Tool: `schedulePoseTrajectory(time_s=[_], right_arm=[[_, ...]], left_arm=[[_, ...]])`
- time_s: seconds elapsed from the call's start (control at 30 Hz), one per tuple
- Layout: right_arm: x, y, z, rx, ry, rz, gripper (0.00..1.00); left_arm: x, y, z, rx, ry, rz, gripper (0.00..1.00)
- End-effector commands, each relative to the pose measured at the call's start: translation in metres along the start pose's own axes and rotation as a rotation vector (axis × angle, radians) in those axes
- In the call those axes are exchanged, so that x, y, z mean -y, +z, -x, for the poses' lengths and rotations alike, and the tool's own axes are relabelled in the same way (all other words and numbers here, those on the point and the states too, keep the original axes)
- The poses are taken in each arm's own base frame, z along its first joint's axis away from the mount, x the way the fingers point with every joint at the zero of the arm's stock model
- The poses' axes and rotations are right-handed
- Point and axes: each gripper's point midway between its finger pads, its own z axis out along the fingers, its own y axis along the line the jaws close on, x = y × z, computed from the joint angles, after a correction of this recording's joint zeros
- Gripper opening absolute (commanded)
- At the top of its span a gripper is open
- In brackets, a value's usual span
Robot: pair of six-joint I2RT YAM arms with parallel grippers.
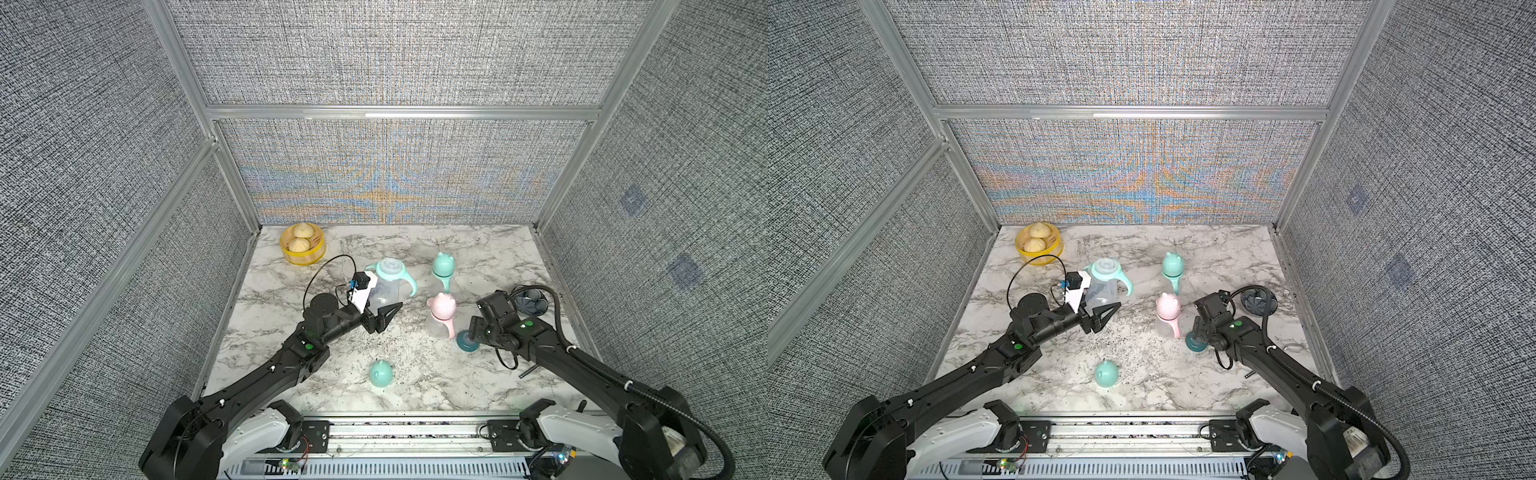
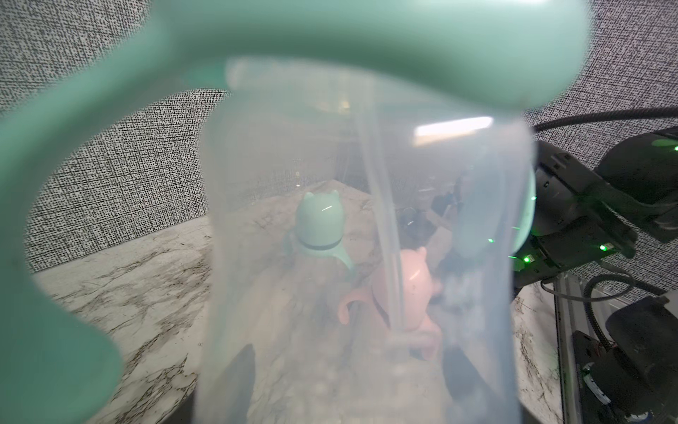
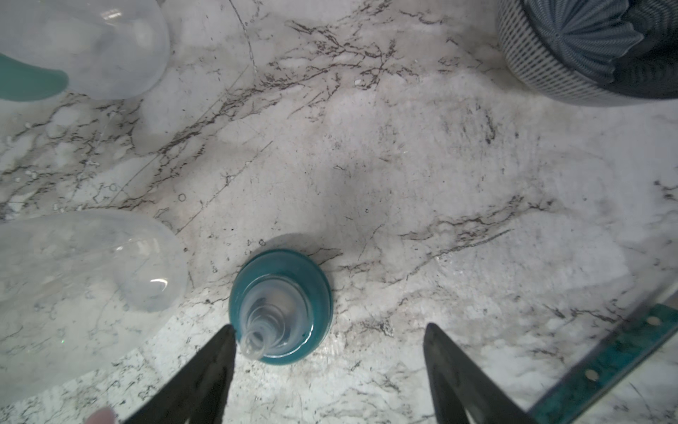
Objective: Assemble the baby bottles
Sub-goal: Pick up the nipple from the center of the board.
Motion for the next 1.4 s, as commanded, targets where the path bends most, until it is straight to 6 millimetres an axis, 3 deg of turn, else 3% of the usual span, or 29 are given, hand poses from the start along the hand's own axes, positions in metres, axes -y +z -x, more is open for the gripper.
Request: schedulePoseTrajectory(time_s=[0.0, 0.17, 0.67, 1.1, 1.37], right_arm=[[-0.019, 0.001, -0.005, -0.029, -0.06, 0.104, 0.91], [-0.02, 0.013, -0.012, -0.108, -0.112, 0.064, 0.94], [-0.023, 0.049, -0.027, -0.172, -0.112, 0.025, 0.9], [-0.004, 0.051, -0.028, -0.19, -0.045, -0.083, 0.73], [-0.011, 0.056, -0.037, -0.239, -0.06, -0.058, 0.81]], left_arm=[[0.003, 0.001, 0.008, 0.024, 0.009, -0.018, 0.0], [0.004, 0.001, 0.008, 0.025, 0.008, -0.022, 0.0], [0.004, 0.002, 0.009, 0.022, 0.008, -0.024, 0.0], [0.005, -0.001, 0.009, 0.024, 0.017, -0.021, 0.0], [0.004, -0.001, 0.007, 0.02, 0.015, -0.02, 0.0]])
